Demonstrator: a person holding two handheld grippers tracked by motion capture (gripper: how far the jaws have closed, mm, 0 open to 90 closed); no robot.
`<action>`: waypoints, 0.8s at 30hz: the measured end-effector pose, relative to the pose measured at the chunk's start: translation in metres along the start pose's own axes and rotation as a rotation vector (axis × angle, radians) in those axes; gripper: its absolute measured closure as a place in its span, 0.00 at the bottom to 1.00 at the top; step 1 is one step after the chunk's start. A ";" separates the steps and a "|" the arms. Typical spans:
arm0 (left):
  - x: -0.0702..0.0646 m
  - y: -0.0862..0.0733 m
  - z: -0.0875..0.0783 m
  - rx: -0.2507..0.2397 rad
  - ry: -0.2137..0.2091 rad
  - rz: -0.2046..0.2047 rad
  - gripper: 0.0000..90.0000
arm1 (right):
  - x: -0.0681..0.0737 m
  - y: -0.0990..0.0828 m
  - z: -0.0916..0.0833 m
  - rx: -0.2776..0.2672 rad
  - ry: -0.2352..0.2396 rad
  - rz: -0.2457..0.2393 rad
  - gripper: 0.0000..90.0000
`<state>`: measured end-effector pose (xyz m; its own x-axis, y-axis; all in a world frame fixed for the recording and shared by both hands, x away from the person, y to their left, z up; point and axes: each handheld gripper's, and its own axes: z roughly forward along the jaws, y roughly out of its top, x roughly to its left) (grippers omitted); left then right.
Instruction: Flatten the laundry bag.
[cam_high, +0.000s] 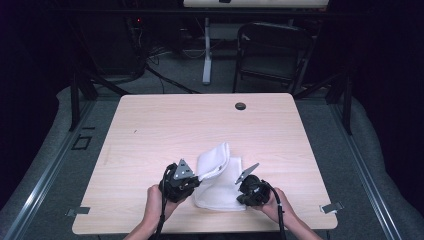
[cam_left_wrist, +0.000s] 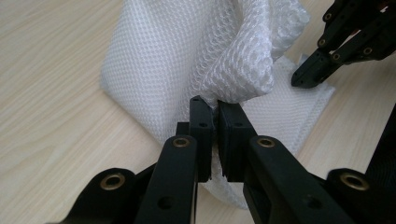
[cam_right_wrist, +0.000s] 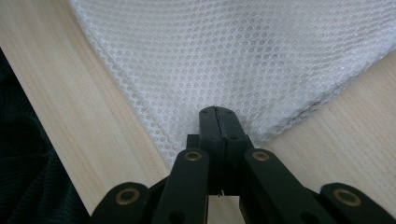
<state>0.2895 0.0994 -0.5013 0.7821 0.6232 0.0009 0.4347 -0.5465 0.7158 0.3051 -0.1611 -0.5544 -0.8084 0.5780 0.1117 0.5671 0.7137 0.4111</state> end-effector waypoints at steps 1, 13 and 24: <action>0.000 0.000 -0.001 0.001 0.006 -0.001 0.95 | 0.000 0.000 0.000 0.000 0.000 0.000 1.00; 0.003 -0.006 -0.005 0.008 0.034 -0.018 0.95 | -0.001 0.000 -0.002 0.028 -0.025 -0.009 1.00; 0.010 -0.017 -0.013 0.045 0.050 -0.044 0.95 | 0.000 0.000 -0.002 0.030 -0.031 -0.011 1.00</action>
<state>0.2845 0.1219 -0.5044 0.7391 0.6735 0.0055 0.4887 -0.5419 0.6837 0.3048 -0.1625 -0.5525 -0.8097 0.5816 0.0786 0.5629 0.7317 0.3845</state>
